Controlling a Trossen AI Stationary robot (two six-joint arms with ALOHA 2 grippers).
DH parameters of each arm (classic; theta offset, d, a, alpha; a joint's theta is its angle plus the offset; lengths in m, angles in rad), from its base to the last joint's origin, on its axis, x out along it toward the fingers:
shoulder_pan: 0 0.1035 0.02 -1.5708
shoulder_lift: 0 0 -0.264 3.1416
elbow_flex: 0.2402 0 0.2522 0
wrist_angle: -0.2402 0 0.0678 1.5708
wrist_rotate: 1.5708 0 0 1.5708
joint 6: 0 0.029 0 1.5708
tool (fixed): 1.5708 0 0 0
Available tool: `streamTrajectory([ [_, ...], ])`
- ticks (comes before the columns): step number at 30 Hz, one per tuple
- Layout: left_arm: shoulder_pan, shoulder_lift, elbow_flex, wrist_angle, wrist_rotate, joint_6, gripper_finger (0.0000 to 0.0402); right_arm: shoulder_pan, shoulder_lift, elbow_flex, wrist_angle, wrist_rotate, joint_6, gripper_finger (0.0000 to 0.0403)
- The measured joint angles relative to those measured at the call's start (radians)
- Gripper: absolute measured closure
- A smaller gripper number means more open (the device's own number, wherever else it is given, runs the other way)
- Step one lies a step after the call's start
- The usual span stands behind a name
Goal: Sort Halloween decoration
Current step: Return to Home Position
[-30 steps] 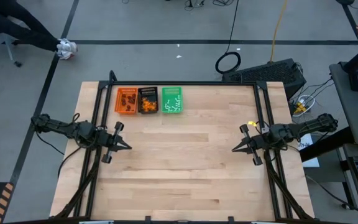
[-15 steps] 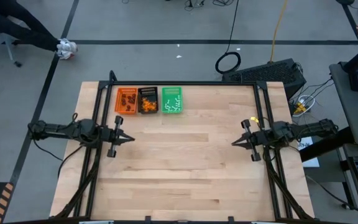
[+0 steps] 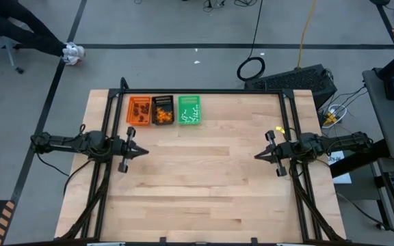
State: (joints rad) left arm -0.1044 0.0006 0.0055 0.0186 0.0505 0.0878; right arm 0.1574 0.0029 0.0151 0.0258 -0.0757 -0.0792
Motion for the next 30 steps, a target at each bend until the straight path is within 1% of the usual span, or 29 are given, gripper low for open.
streamTrajectory([
  [10, 0.002, 0.000, 0.000, -0.001, -0.051, -0.004, 0.0393, 0.000, 0.000, 0.000, 0.000, 0.000, 0.016, 0.0403],
  [19, 0.007, 0.018, 0.000, -0.003, -0.054, -0.029, 0.0393, 0.000, 0.000, 0.000, -0.001, 0.002, 0.016, 0.0403],
  [20, 0.007, 0.021, 0.000, -0.003, -0.054, -0.029, 0.0393, 0.001, 0.000, 0.000, -0.002, 0.007, 0.019, 0.0403],
  [24, 0.007, 0.024, 0.000, -0.004, -0.056, -0.029, 0.0393, 0.000, 0.003, 0.000, -0.009, 0.088, 0.069, 0.0403],
  [26, 0.007, 0.024, 0.000, -0.004, -0.056, -0.029, 0.0393, 0.000, 0.008, 0.000, -0.004, 0.128, 0.053, 0.0403],
  [30, 0.007, 0.025, 0.000, -0.004, -0.056, -0.029, 0.0393, 0.000, 0.009, 0.000, 0.001, 0.157, -0.003, 0.0403],
])
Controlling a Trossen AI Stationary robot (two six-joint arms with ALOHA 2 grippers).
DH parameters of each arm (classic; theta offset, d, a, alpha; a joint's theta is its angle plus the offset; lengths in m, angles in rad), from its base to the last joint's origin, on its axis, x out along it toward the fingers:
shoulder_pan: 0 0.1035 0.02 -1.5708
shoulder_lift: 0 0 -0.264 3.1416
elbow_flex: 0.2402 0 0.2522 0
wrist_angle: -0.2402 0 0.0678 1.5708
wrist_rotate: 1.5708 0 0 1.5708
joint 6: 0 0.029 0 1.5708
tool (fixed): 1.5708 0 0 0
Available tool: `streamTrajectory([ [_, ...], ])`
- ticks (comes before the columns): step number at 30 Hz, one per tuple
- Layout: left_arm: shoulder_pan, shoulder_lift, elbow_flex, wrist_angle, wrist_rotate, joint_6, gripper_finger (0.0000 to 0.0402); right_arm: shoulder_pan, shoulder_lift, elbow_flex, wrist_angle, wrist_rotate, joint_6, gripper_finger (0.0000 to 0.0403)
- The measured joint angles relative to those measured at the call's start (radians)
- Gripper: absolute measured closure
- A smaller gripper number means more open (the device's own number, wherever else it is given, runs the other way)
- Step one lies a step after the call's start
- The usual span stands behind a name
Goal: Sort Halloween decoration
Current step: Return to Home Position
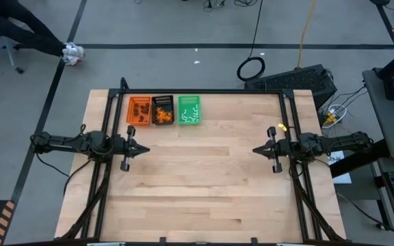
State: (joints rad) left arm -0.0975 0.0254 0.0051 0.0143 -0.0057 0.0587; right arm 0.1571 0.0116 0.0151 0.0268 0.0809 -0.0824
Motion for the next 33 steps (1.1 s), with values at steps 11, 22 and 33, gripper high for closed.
streamTrajectory([
  [11, 0.000, 0.000, 0.000, 0.001, 0.000, 0.000, 0.0393, -0.065, 0.000, 0.000, 0.005, 0.019, -0.050, 0.0403],
  [22, 0.000, 0.000, 0.000, 0.002, 0.000, 0.000, 0.0393, -0.066, 0.000, 0.000, 0.006, 0.021, -0.035, 0.0403],
  [33, 0.000, 0.000, -0.001, 0.002, 0.001, 0.000, 0.0393, -0.066, 0.000, 0.000, 0.006, 0.022, -0.035, 0.0403],
])
